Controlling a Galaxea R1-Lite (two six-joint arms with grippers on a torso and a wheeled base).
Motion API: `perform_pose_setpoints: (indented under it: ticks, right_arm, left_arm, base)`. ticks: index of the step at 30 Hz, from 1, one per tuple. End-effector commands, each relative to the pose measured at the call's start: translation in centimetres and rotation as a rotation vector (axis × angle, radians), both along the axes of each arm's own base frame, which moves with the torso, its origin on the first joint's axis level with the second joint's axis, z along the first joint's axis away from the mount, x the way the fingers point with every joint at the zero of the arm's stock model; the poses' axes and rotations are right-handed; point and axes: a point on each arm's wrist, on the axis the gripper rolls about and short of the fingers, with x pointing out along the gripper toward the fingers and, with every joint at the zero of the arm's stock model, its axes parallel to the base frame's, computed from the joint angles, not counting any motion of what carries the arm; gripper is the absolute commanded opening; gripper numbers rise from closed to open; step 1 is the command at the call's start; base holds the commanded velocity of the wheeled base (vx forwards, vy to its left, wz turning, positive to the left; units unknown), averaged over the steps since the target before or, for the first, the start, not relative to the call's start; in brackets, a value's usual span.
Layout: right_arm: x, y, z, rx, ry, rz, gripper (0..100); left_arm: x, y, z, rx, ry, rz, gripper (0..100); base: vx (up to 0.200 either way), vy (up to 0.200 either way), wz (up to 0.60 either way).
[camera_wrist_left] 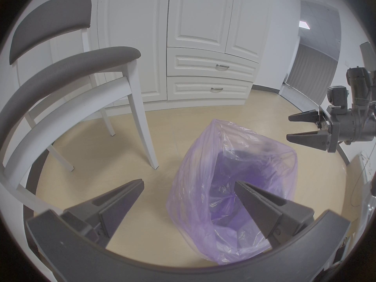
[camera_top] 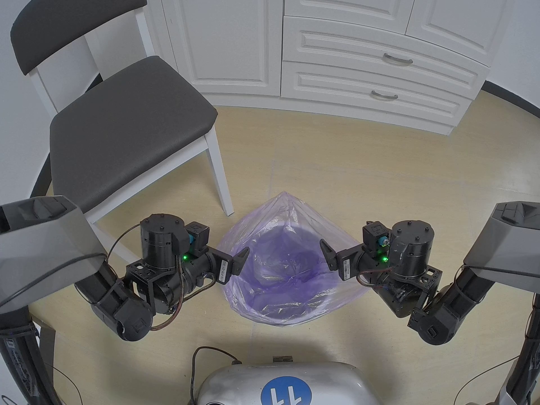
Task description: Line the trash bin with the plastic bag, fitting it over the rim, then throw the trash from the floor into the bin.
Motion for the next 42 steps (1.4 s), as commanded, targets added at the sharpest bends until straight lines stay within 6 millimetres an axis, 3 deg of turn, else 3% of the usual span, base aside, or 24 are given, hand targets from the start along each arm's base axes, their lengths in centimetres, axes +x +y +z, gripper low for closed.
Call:
perform_pose_setpoints:
  ticks: [1, 11, 20, 27, 36, 42]
  right_arm:
    - [0.0, -0.1, -0.5, -0.013, 0.014, -0.003, 100]
    - [0.6, 0.1, -3.9, -0.106, 0.072, -0.010, 100]
    - [2.4, -0.8, -5.8, -0.174, 0.083, -0.063, 100]
    - [5.1, -0.1, -5.7, -0.107, -0.115, -0.136, 100]
    - [6.3, -0.4, -7.0, -0.139, -0.114, -0.164, 100]
    - [6.8, -0.5, -6.7, -0.128, -0.130, -0.175, 100]
  left_arm:
    - [0.3, -0.2, -1.4, 0.015, 0.028, -0.002, 100]
    - [0.4, -0.9, -2.3, 0.024, 0.019, -0.003, 100]
    - [2.3, -0.7, -3.2, 0.056, -0.004, 0.094, 100]
    - [4.1, 0.0, -3.2, 0.062, -0.070, 0.170, 100]
    - [5.5, -0.5, -3.7, 0.052, -0.094, 0.213, 100]
    - [6.3, -0.7, -4.1, 0.050, -0.118, 0.255, 100]
  base:
    - [0.000, 0.000, 0.00]
    - [0.000, 0.000, 0.00]
    - [0.000, 0.000, 0.00]
    - [0.000, 0.000, 0.00]
    - [0.000, 0.000, 0.00]
    - [0.000, 0.000, 0.00]
